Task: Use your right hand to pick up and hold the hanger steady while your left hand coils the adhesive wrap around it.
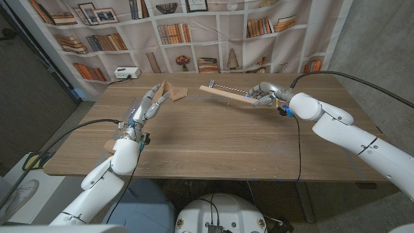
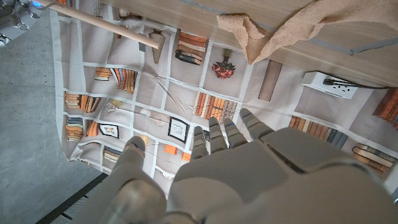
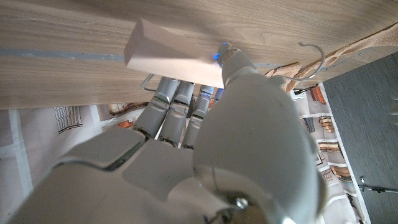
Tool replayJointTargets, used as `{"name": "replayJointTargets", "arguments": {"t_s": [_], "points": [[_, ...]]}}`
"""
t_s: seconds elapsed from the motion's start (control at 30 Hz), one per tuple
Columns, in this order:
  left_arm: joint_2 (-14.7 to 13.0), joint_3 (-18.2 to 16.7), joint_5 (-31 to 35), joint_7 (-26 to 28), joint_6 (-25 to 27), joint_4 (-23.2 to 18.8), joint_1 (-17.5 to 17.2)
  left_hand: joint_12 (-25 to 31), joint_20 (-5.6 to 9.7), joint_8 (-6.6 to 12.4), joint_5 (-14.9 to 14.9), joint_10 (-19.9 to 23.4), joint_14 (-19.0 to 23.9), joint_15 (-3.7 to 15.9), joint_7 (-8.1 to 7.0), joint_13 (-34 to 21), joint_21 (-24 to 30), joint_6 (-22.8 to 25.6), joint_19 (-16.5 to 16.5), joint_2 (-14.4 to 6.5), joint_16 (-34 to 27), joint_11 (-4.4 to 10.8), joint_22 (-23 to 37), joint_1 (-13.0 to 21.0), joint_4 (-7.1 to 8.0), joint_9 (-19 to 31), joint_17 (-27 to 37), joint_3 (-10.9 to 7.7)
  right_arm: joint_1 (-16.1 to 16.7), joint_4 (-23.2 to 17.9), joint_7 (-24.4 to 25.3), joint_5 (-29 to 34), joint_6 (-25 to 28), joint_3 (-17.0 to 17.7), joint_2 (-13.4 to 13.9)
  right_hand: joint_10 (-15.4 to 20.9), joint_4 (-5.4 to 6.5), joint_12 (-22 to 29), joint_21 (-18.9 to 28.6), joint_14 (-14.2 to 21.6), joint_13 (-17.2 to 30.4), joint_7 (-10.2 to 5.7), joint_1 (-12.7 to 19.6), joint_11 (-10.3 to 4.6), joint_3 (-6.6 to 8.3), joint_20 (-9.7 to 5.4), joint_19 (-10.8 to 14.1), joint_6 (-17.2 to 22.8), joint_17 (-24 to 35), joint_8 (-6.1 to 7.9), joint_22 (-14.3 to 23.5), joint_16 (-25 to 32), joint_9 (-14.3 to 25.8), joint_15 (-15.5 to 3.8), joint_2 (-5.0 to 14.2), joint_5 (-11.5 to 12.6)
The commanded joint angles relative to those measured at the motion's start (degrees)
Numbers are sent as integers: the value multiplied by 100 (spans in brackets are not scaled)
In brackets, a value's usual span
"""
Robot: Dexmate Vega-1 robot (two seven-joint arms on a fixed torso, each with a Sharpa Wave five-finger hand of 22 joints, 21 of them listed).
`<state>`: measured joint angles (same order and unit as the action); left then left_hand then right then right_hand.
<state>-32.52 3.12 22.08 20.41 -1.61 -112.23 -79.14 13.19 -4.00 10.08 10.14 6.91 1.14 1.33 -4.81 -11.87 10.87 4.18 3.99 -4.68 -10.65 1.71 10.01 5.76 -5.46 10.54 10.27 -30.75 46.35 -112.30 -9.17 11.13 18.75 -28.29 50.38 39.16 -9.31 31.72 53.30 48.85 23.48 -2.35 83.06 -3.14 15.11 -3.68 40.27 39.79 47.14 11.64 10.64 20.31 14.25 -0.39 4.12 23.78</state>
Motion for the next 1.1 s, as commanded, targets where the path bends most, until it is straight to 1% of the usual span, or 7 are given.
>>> {"name": "replayJointTargets", "arguments": {"t_s": [0.03,0.23,0.33,0.53,0.63,0.87,1.1], "points": [[3,-62,323,24,100,-92,-146,47,-28,37,-13,50,27,49,-28,-30,50,-23,11,-12,-33,8,21,77,-32,17,18,-5,25,-20,9,0,-5,26,21,313,6,353,39,610,317,-15,220,-289,133,-504,-34,-25,33,-3,5,-11,17,-1309,257,19],[85,-70,347,54,94,-123,-204,47,-27,55,-12,52,26,52,-12,-35,50,-6,11,-18,-30,2,22,83,-37,18,19,-13,40,-47,-12,-3,5,32,49,314,8,351,67,613,318,-23,216,-289,140,-505,-44,-36,47,-7,0,-26,17,-1308,257,21],[137,-110,235,26,67,-136,-250,50,-21,66,-12,60,31,56,2,-36,51,12,16,-20,-30,1,22,87,-39,18,18,-17,41,-56,-26,1,14,30,61,318,10,350,81,615,318,-20,213,-290,143,-506,-47,-47,53,-12,-2,-33,17,-1306,259,22],[105,-180,373,63,81,-225,-400,58,-13,87,-13,80,41,60,-1,-39,53,57,22,-20,-31,-14,22,95,-47,18,18,-23,54,-70,-19,-1,-5,42,78,323,10,353,100,623,323,-18,209,-304,146,-507,-60,-56,65,-14,-5,-40,17,-1306,256,22],[106,-214,433,73,121,-261,-456,71,-9,97,-14,116,59,67,-11,-42,57,76,34,-22,-35,63,22,105,-56,18,17,-31,56,-75,-21,-1,5,44,80,306,8,344,118,625,324,-19,208,-305,150,-510,-66,-56,75,-14,-7,-49,17,-1307,252,23],[98,-262,494,19,164,-341,-575,77,-5,112,-14,136,75,85,-7,-45,60,114,48,-28,-35,41,21,121,-67,19,15,-43,52,-74,-36,-1,-1,39,86,321,5,345,148,627,323,-15,205,-303,154,-511,-75,-59,91,-14,-11,-65,17,-1308,241,23],[102,-383,625,47,232,-489,-792,84,13,114,-14,157,88,103,-17,-47,61,125,55,-35,-36,69,21,134,-76,19,14,-54,61,-79,-37,-1,3,46,95,317,10,342,186,639,329,-17,199,-289,167,-511,-83,-58,109,-12,-16,-82,17,-1306,250,26]]}}
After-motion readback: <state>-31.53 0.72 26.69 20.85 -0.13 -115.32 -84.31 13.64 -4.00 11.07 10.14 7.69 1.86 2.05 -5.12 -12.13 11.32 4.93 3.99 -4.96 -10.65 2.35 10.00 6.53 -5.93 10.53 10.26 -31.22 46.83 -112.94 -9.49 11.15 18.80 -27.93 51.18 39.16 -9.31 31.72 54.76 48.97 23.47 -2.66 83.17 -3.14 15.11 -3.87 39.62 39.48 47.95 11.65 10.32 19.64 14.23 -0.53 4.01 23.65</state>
